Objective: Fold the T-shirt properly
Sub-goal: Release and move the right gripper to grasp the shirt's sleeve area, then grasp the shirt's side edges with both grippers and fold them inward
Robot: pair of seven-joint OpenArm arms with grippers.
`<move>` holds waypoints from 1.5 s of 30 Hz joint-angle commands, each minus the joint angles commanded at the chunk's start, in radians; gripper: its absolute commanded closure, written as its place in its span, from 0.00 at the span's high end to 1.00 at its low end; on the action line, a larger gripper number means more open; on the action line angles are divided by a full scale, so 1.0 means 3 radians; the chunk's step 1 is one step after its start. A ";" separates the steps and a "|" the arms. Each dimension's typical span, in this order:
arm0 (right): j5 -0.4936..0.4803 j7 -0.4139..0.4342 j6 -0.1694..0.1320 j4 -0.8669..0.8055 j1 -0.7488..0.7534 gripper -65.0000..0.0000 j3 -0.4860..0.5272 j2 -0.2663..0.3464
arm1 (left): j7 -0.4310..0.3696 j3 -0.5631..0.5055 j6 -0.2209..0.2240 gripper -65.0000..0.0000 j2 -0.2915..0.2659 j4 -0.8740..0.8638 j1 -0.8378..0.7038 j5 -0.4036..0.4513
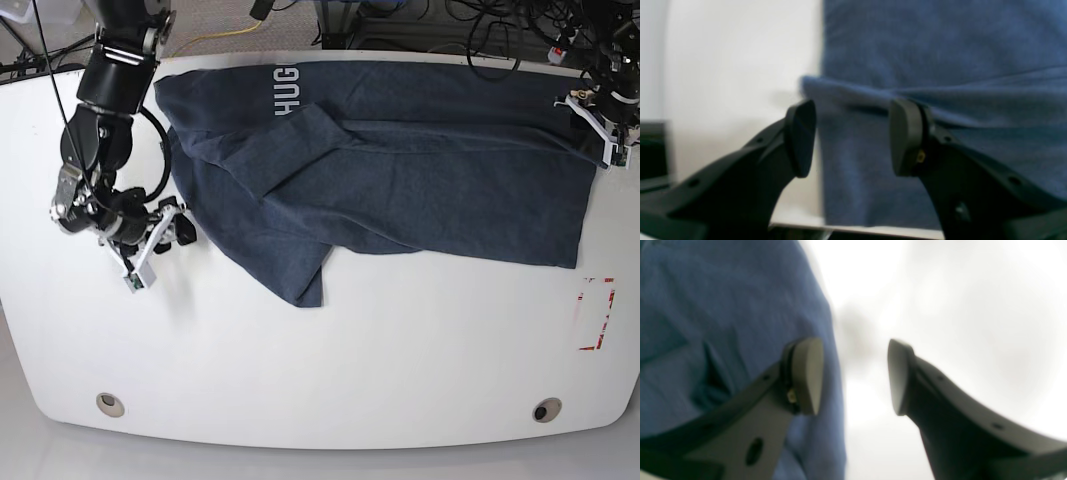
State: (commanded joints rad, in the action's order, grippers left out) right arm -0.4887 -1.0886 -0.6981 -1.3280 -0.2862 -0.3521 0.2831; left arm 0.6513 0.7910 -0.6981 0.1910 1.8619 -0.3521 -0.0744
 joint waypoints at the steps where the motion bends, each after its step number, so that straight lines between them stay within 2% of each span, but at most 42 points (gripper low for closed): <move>1: 0.0000 0.0051 0.0000 0.0133 -0.0072 0.47 0.0005 0.0000 | 0.0061 0.0000 0.0000 0.49 0.0000 0.0056 0.0036 0.0000; 7: 0.0000 0.0230 0.0000 0.0655 -0.0286 0.47 0.0010 -0.0097 | 0.0159 0.0097 0.0000 0.50 0.0000 0.0138 0.0210 0.0000; 12: 0.0020 0.0353 0.0000 0.0829 -0.0302 0.47 0.0036 -0.0164 | 0.0169 0.0143 0.0000 0.50 0.0000 0.0128 0.0332 0.0020; 14: 0.0010 0.0394 0.0000 0.0834 -0.0286 0.47 0.0164 -0.0210 | 0.0169 0.0133 0.0000 0.51 0.0000 0.0128 0.0343 0.0020; 19: 0.0026 0.0450 0.0000 0.0844 -0.0271 0.46 0.0322 -0.0317 | 0.0184 0.0159 0.0000 0.63 0.0000 0.0092 0.0573 0.0041; 24: 0.0031 0.0578 0.0000 0.0849 -0.0240 0.46 0.0332 -0.0353 | 0.0297 0.0128 0.0000 0.72 0.0077 -0.0292 0.0859 0.0036; 27: 0.0031 0.0578 0.0000 0.0849 -0.0245 0.43 0.0332 -0.0353 | 0.0292 0.0082 0.0146 0.74 0.0189 -0.0736 0.1130 0.0036; 31: 0.0031 0.0583 0.0000 0.0849 -0.0256 0.23 0.0332 -0.0348 | 0.0276 -0.0092 0.0401 0.74 0.0430 -0.1442 0.1509 0.0036; 34: 0.0036 0.0583 0.0000 0.0849 -0.0256 0.12 0.0338 -0.0338 | 0.0113 -0.0194 0.0499 0.74 0.0532 -0.1923 0.1780 0.0036; 39: 0.0036 0.0583 0.0000 0.0849 -0.0261 0.01 0.0338 -0.0332 | -0.0256 -0.0476 0.0504 0.74 0.0655 -0.2654 0.2097 0.0036; 45: 0.0036 0.0588 0.0000 0.0849 -0.0261 0.00 0.0338 -0.0332 | -0.0614 -0.0736 0.0504 0.74 0.0696 -0.3345 0.2460 0.0036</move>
State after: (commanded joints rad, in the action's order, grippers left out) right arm -0.4780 -0.9122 -0.6981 -1.0733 -0.3644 -0.2509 0.1834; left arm 0.4672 0.5700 -0.5470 0.3997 0.8585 0.3859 -0.0637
